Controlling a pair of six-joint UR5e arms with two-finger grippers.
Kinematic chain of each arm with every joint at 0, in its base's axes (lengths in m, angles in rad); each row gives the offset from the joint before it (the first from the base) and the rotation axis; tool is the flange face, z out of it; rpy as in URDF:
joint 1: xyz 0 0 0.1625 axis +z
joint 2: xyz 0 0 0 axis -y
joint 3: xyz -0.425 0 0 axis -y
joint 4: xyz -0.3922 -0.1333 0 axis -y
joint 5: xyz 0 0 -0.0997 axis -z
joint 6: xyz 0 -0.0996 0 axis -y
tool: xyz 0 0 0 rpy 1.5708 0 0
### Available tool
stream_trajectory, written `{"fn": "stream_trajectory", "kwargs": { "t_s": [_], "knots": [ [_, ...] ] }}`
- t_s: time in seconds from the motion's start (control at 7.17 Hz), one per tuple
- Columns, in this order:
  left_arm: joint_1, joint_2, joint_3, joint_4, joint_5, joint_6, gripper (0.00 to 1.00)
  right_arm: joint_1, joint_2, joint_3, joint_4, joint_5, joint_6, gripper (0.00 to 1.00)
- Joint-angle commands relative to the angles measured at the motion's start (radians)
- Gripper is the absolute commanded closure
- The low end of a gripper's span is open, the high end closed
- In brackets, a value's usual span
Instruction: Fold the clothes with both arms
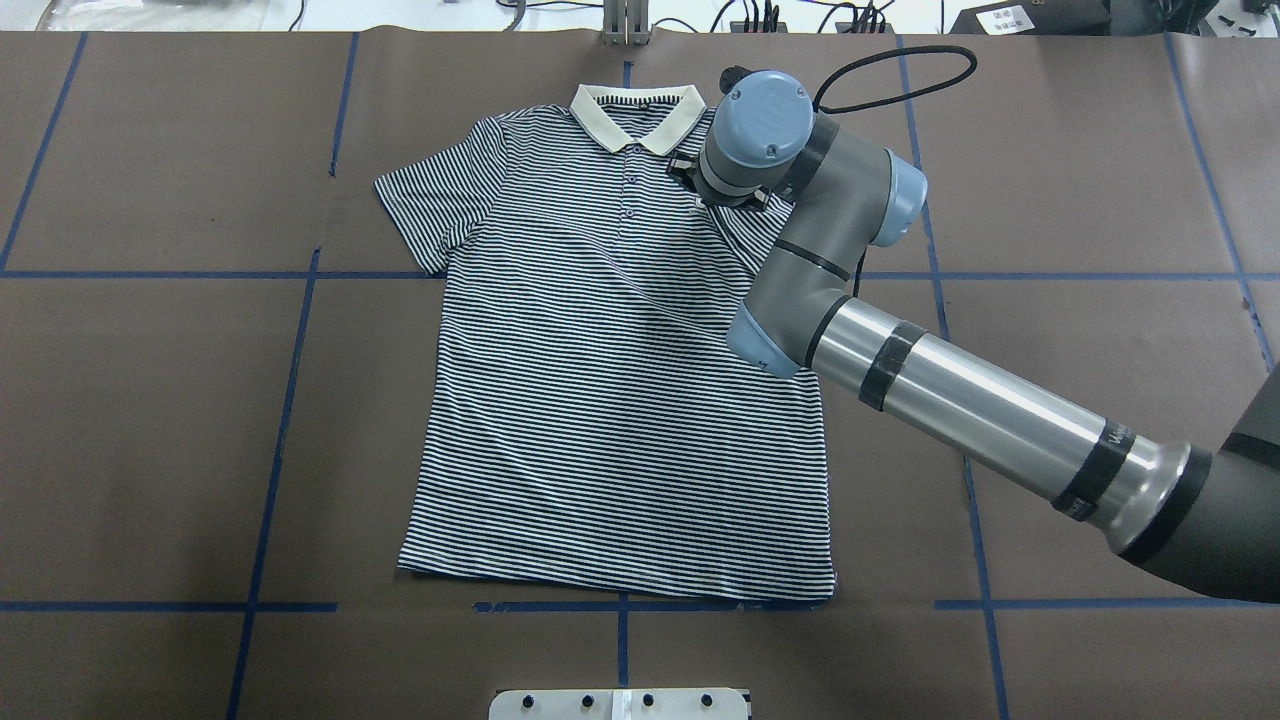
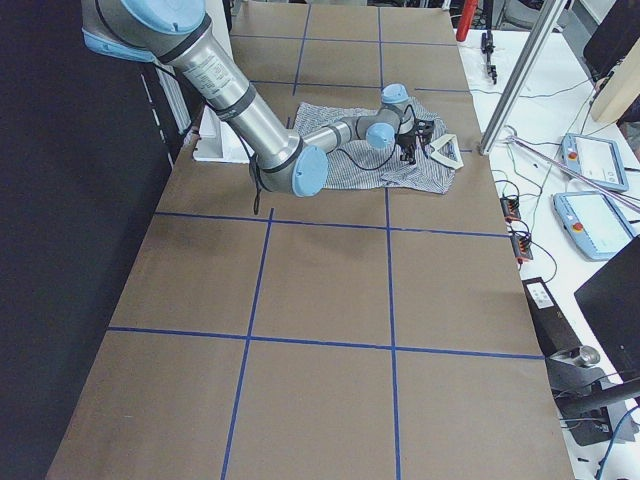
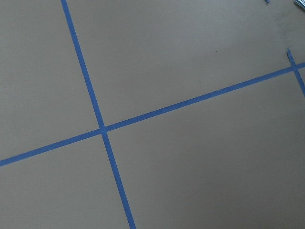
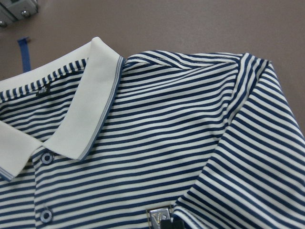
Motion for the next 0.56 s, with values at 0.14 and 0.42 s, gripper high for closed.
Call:
{"fn": "stream_trajectory", "kwargs": {
  "t_s": [0.14, 0.42],
  "knots": [
    [0.067, -0.01, 0.03, -0.152, -0.146, -0.136, 0.0, 0.007, 0.017, -0.016, 0.0, -0.007, 0.003, 0.0],
    [0.22, -0.103, 0.034, -0.245, -0.142, -0.395, 0.0, 0.041, -0.065, 0.159, -0.011, 0.069, 0.006, 0.0]
  ]
}}
